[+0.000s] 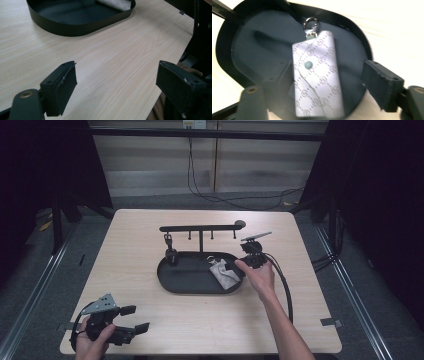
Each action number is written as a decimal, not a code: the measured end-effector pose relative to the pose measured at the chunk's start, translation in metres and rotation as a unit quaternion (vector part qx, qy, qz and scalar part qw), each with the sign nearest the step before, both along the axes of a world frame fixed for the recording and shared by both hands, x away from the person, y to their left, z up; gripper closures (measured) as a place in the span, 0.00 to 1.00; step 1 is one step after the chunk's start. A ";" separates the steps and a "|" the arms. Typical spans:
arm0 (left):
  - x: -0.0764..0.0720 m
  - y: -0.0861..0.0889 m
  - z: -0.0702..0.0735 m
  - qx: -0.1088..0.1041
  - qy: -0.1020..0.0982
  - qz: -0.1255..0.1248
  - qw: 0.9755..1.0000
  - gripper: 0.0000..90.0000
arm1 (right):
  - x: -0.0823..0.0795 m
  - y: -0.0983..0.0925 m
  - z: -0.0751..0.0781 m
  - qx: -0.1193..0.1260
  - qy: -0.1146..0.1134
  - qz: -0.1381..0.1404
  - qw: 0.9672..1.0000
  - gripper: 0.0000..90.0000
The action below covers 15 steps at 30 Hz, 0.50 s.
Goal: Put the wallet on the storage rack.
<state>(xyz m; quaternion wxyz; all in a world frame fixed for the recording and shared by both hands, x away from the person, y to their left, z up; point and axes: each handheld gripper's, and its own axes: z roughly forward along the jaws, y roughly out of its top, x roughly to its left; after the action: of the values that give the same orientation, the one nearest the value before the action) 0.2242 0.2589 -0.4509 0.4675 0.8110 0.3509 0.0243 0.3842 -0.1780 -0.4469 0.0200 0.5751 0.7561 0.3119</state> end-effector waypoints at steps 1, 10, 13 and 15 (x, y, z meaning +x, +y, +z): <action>0.000 0.000 0.000 0.000 0.001 -0.001 1.000 0.18 | -0.002 -0.002 0.001 -0.001 -0.001 -0.001 1.000 0.23; 0.000 0.001 0.000 -0.002 0.003 0.003 1.000 0.18 | -0.021 -0.020 0.009 -0.002 -0.036 0.001 0.999 0.17; 0.000 0.002 0.000 -0.002 0.001 0.007 1.000 0.18 | -0.026 -0.028 0.009 -0.002 -0.042 -0.005 0.999 0.16; 0.000 0.002 -0.001 -0.002 0.004 0.007 1.000 0.18 | -0.031 -0.031 0.009 -0.003 -0.048 -0.005 0.999 0.16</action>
<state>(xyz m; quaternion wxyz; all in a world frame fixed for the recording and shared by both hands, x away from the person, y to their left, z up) 0.2245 0.2609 -0.4515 0.4678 0.8076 0.3583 0.0238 0.3536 -0.2090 -0.4375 0.0595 0.5630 0.7526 0.3362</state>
